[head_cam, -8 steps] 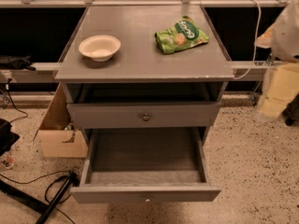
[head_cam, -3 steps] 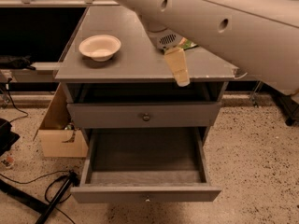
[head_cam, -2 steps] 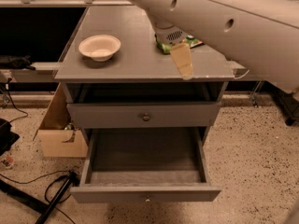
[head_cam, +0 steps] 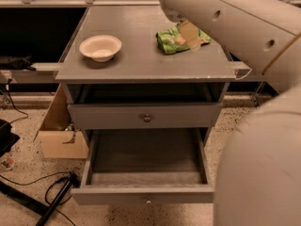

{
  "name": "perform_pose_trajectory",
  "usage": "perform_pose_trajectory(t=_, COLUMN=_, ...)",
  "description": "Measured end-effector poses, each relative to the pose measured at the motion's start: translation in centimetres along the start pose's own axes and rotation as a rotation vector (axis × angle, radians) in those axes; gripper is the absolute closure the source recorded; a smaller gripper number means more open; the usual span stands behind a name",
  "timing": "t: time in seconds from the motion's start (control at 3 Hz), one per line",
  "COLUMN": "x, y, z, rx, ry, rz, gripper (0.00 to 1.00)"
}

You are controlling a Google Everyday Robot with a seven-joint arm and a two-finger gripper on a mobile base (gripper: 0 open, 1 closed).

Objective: Place green rice chip bag into middle drawer

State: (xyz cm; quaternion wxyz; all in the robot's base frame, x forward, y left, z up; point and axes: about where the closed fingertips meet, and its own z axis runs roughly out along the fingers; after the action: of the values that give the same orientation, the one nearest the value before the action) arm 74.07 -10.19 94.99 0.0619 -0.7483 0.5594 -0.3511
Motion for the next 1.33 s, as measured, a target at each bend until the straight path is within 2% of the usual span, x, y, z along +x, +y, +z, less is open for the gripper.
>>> perform_pose_trajectory(t=0.33, x=0.5, y=-2.9, z=2.5, rx=0.009, ry=-0.025, rz=-0.052, gripper=0.00)
perform_pose_trajectory(t=0.67, x=-0.5, y=-4.6, z=6.1, rx=-0.038, ry=-0.051, rz=-0.119, gripper=0.00)
perform_pose_trajectory(t=1.0, x=-1.6, y=-5.3, z=10.7, rx=-0.103, ry=-0.069, rz=-0.152, gripper=0.00)
perform_pose_trajectory(t=1.33, x=-2.0, y=-5.3, z=12.9, rx=-0.130, ry=-0.070, rz=-0.158, gripper=0.00)
